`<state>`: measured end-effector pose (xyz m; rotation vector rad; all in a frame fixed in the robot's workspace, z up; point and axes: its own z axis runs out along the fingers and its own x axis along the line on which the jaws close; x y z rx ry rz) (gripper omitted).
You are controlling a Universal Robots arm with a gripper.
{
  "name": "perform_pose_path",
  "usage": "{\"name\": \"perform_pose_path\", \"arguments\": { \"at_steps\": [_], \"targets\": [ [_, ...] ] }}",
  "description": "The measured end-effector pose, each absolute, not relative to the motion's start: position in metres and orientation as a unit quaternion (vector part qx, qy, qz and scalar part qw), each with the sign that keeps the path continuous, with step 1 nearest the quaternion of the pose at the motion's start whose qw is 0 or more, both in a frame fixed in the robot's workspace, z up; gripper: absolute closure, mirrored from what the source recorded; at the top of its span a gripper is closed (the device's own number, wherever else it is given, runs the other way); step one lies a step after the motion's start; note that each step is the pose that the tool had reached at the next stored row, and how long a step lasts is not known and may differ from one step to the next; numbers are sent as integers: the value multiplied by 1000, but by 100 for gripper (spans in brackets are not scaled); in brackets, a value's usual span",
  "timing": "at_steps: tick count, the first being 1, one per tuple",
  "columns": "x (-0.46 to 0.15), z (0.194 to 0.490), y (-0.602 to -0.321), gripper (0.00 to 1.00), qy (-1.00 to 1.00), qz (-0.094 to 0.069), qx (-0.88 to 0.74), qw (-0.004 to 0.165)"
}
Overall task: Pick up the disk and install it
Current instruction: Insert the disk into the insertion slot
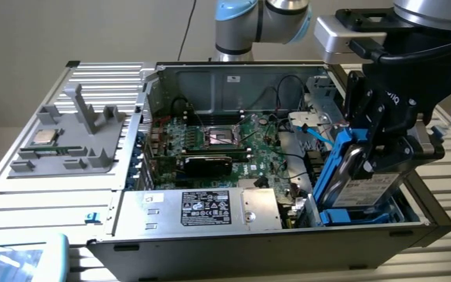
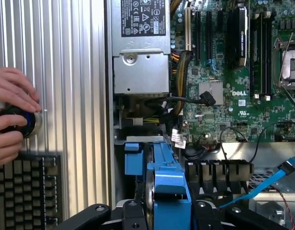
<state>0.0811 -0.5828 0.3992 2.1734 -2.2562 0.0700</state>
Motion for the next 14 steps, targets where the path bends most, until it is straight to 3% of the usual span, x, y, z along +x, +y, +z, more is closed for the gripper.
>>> {"name": "perform_pose_path", "arguments": {
  "at_steps": [10,14],
  "targets": [
    [81,396,-583,63,-720,21,694,5],
    [84,396,-583,55,-720,21,694,5]
  ]
}}
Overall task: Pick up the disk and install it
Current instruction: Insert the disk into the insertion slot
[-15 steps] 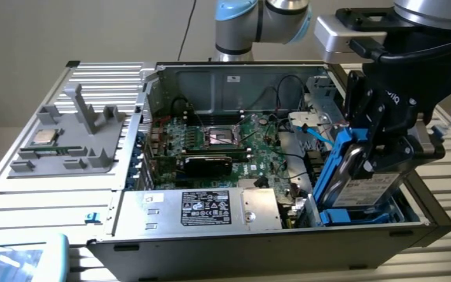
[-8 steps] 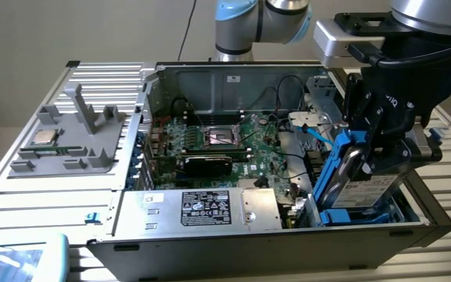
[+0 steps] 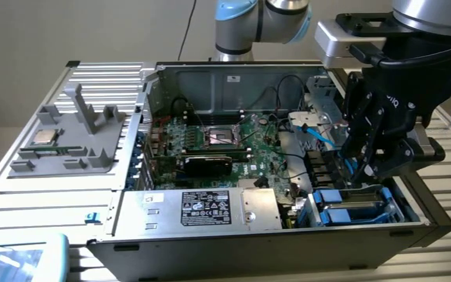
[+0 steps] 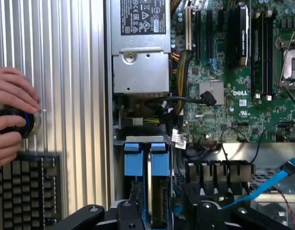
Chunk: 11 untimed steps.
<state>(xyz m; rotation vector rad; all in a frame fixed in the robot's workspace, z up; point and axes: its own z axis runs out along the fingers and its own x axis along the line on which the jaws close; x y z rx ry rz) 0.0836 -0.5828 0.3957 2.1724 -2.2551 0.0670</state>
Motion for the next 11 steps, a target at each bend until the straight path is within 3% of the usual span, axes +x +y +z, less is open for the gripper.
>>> {"name": "perform_pose_path", "arguments": {
  "at_steps": [11],
  "targets": [
    [92,396,-583,55,-720,21,694,5]
  ]
}}
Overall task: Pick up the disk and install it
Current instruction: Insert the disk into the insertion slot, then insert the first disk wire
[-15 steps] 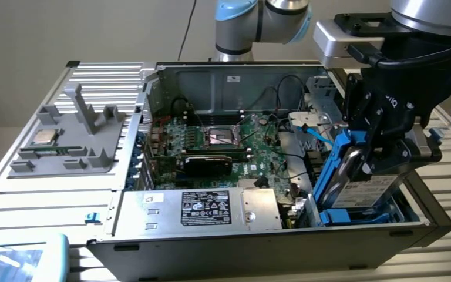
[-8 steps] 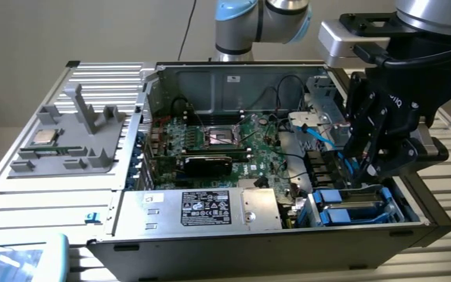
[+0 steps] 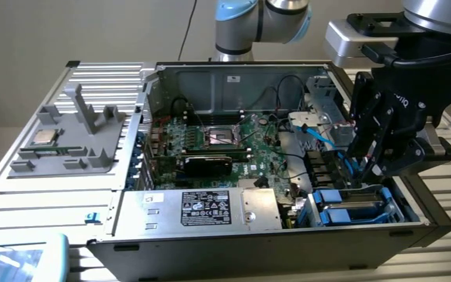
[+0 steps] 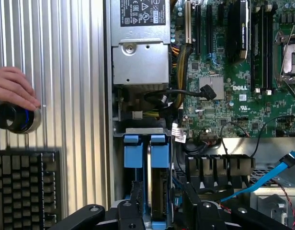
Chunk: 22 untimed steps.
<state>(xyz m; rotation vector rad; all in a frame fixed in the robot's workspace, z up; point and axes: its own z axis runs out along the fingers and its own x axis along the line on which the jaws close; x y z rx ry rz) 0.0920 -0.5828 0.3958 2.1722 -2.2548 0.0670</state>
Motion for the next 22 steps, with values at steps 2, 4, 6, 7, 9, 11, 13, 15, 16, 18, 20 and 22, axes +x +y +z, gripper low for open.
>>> {"name": "perform_pose_path", "arguments": {
  "at_steps": [2,4,6,7,9,11,13,15,16,18,20,22],
  "targets": [
    [92,396,-583,55,-720,21,694,5],
    [92,396,-583,55,-720,21,694,5],
    [92,396,-583,55,-720,21,693,5],
    [92,396,-583,55,-720,21,693,5],
    [92,396,-583,55,-720,21,693,5],
    [92,396,-583,55,-720,21,693,5],
    [94,395,-583,47,-721,21,693,5],
    [98,395,-582,47,-721,22,693,4],
    [100,395,-581,40,-721,23,692,4],
    [105,394,-580,40,-721,23,692,3],
    [112,392,-578,40,-721,24,692,3],
    [119,391,-577,40,-721,24,692,3]
  ]
}}
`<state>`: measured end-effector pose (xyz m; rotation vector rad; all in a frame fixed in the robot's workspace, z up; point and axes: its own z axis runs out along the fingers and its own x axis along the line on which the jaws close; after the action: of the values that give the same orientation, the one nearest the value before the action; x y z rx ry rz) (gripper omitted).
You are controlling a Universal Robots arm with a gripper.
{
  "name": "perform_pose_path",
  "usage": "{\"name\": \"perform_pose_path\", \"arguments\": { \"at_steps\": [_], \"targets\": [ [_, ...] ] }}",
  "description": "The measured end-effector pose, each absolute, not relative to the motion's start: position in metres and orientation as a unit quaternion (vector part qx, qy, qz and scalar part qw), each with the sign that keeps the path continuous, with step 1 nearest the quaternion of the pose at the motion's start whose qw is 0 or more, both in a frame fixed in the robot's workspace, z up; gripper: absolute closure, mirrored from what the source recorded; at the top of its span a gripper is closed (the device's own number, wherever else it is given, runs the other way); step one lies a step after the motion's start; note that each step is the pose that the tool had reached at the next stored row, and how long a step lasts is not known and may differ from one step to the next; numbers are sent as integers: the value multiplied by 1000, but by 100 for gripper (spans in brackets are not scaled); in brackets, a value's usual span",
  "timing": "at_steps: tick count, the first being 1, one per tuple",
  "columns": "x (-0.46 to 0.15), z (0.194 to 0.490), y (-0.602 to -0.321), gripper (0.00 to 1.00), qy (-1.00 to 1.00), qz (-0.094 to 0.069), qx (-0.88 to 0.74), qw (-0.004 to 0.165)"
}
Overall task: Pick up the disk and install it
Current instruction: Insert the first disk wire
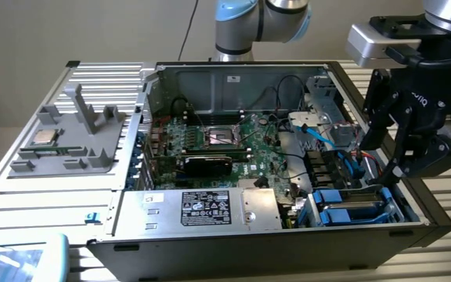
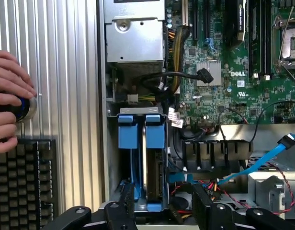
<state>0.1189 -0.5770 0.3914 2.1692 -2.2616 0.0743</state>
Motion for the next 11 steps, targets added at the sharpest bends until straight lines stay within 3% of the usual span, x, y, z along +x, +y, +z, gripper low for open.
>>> {"name": "perform_pose_path", "arguments": {
  "at_steps": [11],
  "targets": [
    [137,388,-571,40,-722,24,692,3]
  ]
}}
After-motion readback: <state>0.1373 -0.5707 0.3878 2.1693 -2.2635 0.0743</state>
